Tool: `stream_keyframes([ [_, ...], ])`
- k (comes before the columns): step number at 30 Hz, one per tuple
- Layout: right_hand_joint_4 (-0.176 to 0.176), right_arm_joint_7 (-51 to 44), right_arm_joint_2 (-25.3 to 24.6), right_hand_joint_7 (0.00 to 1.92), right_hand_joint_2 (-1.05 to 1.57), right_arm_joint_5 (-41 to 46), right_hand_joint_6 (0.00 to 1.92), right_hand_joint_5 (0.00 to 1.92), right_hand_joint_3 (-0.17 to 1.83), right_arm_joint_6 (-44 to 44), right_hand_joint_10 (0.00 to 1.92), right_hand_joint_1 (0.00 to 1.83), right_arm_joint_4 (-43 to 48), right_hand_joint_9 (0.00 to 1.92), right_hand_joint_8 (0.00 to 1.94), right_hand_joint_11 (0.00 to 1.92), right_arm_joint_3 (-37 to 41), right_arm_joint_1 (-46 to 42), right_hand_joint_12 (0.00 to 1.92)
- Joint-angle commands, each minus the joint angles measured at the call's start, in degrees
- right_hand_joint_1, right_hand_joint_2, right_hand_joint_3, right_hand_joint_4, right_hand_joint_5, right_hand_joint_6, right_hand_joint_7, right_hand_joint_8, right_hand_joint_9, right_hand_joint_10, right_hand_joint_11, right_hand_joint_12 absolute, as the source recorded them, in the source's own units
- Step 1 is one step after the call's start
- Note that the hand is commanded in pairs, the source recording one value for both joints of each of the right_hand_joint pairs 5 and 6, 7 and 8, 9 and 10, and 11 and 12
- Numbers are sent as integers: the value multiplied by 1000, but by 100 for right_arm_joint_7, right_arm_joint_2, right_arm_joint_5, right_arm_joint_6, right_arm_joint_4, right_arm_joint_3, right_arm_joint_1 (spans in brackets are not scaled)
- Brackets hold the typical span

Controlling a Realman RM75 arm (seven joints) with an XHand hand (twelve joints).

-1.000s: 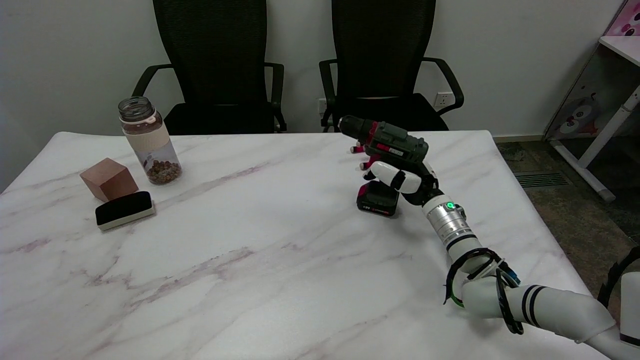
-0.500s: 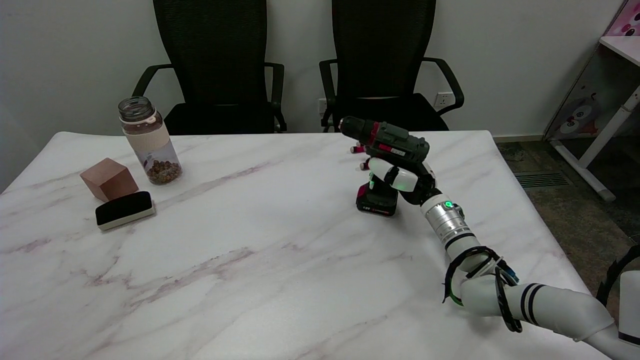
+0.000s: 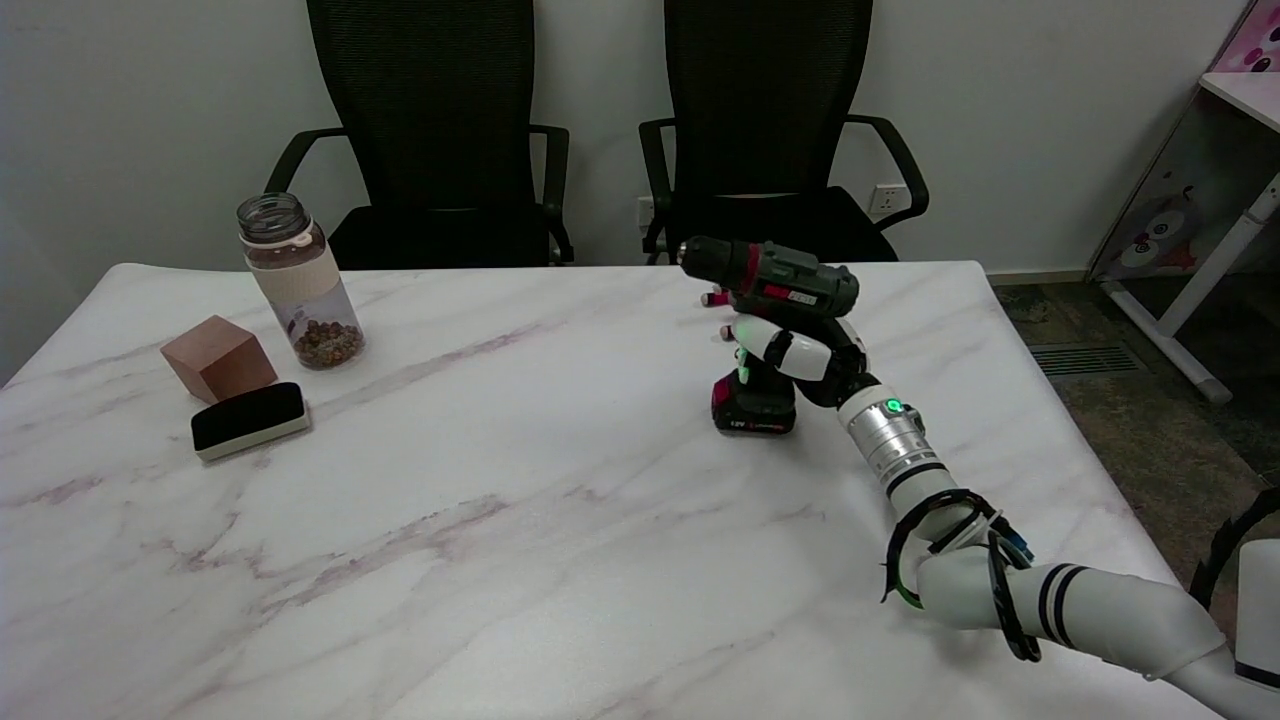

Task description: Pick up the power screwdriver.

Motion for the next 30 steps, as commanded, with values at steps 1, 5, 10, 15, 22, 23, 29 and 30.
stream_keyframes([
  [1, 132, -71, 0, 1548, 904, -163, 1548, 1548, 815, 70, 1705, 970, -435, 1705, 1548, 1641, 32, 242, 1641],
  [5, 176, -71, 18, 1604, 1028, -576, 1604, 1604, 782, 82, 1749, 956, -604, 1749, 1604, 1704, 41, 422, 1704],
  [10, 176, -80, 36, 1626, 1095, -787, 1626, 1626, 760, 42, 1808, 936, -782, 1808, 1626, 1756, 50, 598, 1756],
  [15, 176, -318, 36, 1604, 1137, -817, 1604, 1604, 766, 16, 1822, 937, -889, 1822, 1604, 1785, 55, 766, 1785],
  [22, 176, -511, 27, 1472, 1115, -840, 1472, 1472, 782, -138, 1837, 937, -1072, 1837, 1472, 1792, 58, 983, 1792],
  [23, 176, -511, 27, 1467, 1110, -849, 1467, 1467, 785, -151, 1842, 936, -1098, 1842, 1467, 1795, 58, 1005, 1795],
  [29, 176, -511, 41, 1470, 1053, -1063, 1470, 1470, 824, -186, 1865, 931, -1279, 1865, 1470, 1818, 58, 1247, 1818],
  [30, 176, -511, 55, 1472, 1049, -1082, 1472, 1472, 826, -200, 1867, 929, -1315, 1867, 1472, 1821, 58, 1285, 1821],
])
